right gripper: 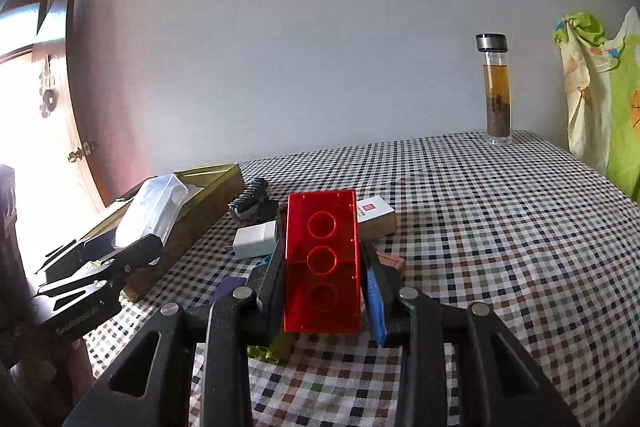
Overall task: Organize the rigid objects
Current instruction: 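Lift the clear box and red brick and carry both over the gold tin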
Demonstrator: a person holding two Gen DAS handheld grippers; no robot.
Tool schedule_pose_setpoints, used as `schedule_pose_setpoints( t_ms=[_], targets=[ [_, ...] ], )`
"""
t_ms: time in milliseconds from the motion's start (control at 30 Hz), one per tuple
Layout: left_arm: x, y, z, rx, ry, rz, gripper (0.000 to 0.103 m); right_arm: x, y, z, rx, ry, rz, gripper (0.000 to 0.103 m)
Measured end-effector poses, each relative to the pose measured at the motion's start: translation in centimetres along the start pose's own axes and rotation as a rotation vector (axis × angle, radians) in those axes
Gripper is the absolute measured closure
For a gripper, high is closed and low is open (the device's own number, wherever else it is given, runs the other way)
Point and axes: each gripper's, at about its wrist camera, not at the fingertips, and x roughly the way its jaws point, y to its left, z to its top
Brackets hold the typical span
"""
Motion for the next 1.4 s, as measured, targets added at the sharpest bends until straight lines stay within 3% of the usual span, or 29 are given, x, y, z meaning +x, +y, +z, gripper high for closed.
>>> schedule_pose_setpoints(
  t_ms=[333, 1400],
  targets=[
    [-1.3, 1.3, -0.1, -0.005, -0.069, 0.05, 0.049, 1.1, 1.8, 0.3, -0.025, 0.018, 0.02, 0.067],
    [-2.7, 10.0, -0.8, -0.108, -0.064, 0.214, 0.049, 4.4, 10.1, -0.3, -0.162, 0.105, 0.167, 0.067]
  ],
)
